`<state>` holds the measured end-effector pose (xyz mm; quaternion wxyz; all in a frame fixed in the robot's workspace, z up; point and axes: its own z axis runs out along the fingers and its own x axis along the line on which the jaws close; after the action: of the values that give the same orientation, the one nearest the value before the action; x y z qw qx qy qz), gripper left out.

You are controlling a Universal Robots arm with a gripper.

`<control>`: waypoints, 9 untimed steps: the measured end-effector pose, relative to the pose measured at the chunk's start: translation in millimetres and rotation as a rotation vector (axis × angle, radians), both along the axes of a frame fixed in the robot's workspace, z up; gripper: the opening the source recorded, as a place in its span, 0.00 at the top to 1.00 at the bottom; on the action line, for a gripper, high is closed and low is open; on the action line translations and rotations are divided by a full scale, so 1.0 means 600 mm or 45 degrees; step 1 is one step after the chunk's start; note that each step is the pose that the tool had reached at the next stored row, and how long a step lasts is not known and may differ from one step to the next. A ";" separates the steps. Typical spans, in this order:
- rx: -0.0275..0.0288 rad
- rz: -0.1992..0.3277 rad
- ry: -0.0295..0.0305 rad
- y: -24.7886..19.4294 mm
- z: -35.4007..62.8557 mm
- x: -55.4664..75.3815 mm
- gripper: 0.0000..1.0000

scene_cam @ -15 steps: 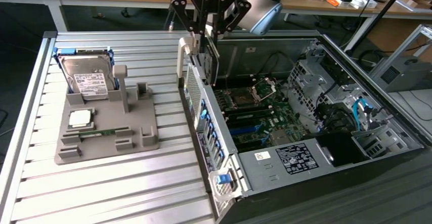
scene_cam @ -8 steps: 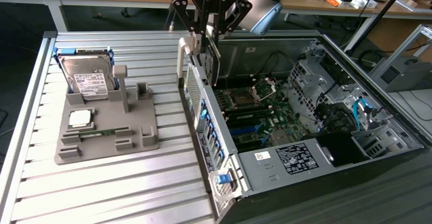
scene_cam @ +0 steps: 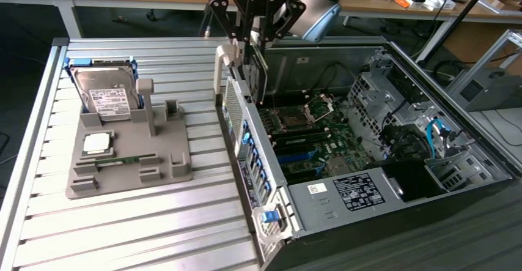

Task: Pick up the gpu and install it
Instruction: 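Pick up the gpu and move the gpu toward the slot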

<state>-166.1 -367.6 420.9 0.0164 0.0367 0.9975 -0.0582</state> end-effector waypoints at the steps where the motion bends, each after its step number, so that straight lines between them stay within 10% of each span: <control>1: -0.0003 0.000 0.0000 0.0000 0.000 0.000 0.73; 9: -0.0045 0.000 0.0000 0.0000 0.000 0.004 0.73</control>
<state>-163.7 -367.6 420.8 0.0164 0.0366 0.9974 -0.0599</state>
